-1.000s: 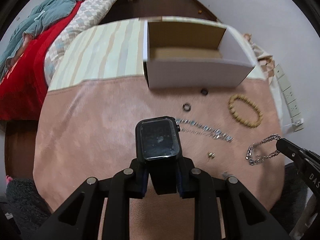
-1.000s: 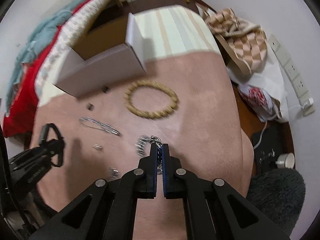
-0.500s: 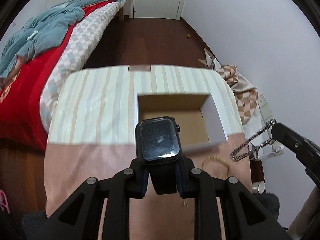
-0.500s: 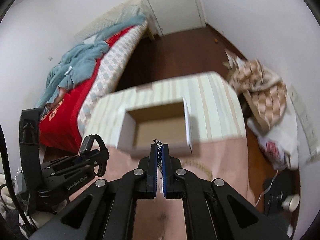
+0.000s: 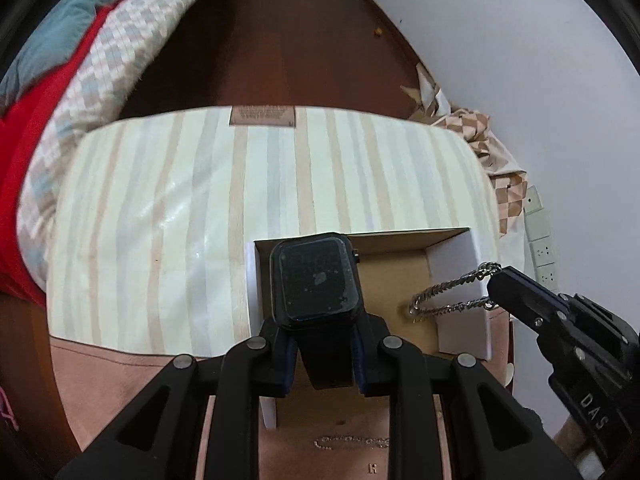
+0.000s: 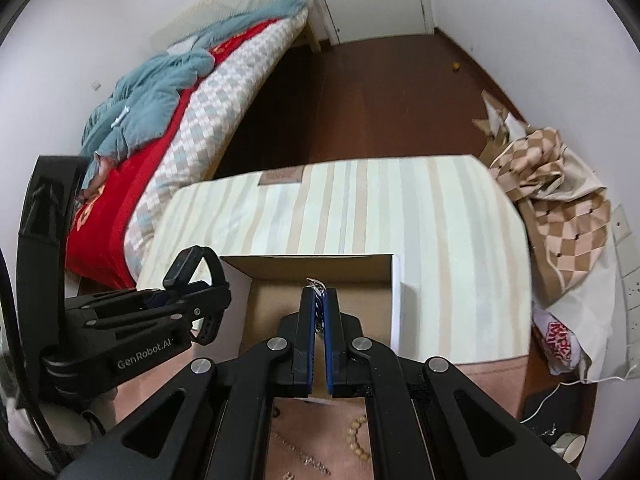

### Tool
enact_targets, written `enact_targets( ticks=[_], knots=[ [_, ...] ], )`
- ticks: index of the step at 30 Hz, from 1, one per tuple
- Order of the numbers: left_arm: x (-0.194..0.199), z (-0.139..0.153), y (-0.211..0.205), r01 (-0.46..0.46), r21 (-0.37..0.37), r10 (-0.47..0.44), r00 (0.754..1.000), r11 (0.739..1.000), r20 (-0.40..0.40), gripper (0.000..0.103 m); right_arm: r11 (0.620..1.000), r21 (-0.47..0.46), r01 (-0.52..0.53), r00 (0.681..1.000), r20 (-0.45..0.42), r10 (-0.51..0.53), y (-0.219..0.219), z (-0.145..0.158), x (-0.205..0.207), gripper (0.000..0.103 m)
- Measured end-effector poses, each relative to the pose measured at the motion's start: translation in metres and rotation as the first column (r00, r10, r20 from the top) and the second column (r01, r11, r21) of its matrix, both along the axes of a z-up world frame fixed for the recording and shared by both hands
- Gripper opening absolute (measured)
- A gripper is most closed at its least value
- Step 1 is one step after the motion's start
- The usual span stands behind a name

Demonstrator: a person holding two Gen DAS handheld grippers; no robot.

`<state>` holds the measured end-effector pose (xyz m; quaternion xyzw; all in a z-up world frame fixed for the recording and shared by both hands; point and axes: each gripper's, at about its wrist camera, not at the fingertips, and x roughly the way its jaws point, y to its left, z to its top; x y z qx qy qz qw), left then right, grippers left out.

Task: Organize jewelry
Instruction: 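Carry the watch and chain bracelet into the white box and open both tools, then lift both open tools out of the box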

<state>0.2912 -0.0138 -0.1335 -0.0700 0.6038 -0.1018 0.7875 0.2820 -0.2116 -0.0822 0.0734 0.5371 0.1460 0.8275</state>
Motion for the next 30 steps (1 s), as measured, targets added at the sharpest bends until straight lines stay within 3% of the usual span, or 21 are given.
enact_targets(
  ticks=[5, 7, 9, 13, 14, 15, 17, 19, 21, 23, 24, 30],
  knots=[
    [0.010, -0.008, 0.003, -0.033, -0.065, 0.029, 0.998, 0.997, -0.061, 0.020, 0.999, 0.002, -0.034, 0.999, -0.023, 0.034, 0.006, -0.014, 0.010, 0.004],
    [0.011, -0.006, 0.003, -0.039, -0.091, 0.033, 0.997, 0.995, -0.067, 0.033, 0.999, 0.010, -0.044, 0.998, -0.043, 0.044, 0.006, -0.016, 0.011, 0.004],
    [0.011, 0.002, 0.002, -0.039, -0.080, 0.036, 0.999, 0.996, -0.041, 0.067, 0.999, 0.018, -0.047, 0.997, -0.068, 0.048, 0.005, -0.020, 0.013, 0.004],
    [0.008, 0.014, 0.003, -0.047, -0.049, 0.046, 0.999, 0.998, -0.009, 0.073, 0.999, -0.007, -0.034, 0.995, -0.093, 0.033, 0.000, -0.024, 0.010, 0.009],
    [0.007, 0.017, 0.004, -0.052, -0.035, 0.052, 0.999, 0.998, 0.001, 0.076, 0.999, -0.022, -0.031, 0.996, -0.090, 0.029, -0.001, -0.023, 0.009, 0.016],
    [0.004, 0.019, 0.004, -0.055, -0.011, 0.055, 0.998, 0.998, 0.015, 0.088, 0.999, -0.031, -0.029, 0.996, -0.087, 0.026, -0.002, -0.021, 0.006, 0.022],
    [-0.001, 0.022, 0.007, -0.061, 0.034, 0.060, 0.997, 0.998, 0.044, 0.099, 0.998, -0.049, -0.028, 0.996, -0.081, 0.024, -0.003, -0.019, 0.001, 0.050],
    [-0.007, 0.024, 0.010, -0.082, 0.082, 0.076, 0.994, 0.993, 0.073, 0.099, 0.995, -0.095, -0.016, 0.997, -0.074, 0.009, -0.002, -0.018, -0.004, 0.064],
    [-0.015, 0.024, 0.015, -0.104, 0.127, 0.091, 0.990, 0.986, 0.106, 0.099, 0.986, -0.165, -0.001, 0.998, -0.068, -0.011, -0.002, -0.020, -0.012, 0.068],
    [-0.025, 0.024, 0.020, -0.129, 0.166, 0.105, 0.984, 0.978, 0.147, 0.101, 0.975, -0.222, 0.025, 0.997, -0.072, -0.042, -0.002, -0.026, -0.020, 0.091],
    [-0.029, 0.023, 0.021, -0.137, 0.182, 0.107, 0.981, 0.974, 0.163, 0.103, 0.972, -0.234, 0.034, 0.996, -0.075, -0.053, -0.003, -0.029, -0.023, 0.096],
    [-0.047, 0.016, 0.025, -0.160, 0.265, 0.104, 0.971, 0.951, 0.215, 0.103, 0.960, -0.272, 0.070, 0.991, -0.089, -0.097, -0.001, -0.046, -0.036, 0.099]
  ],
)
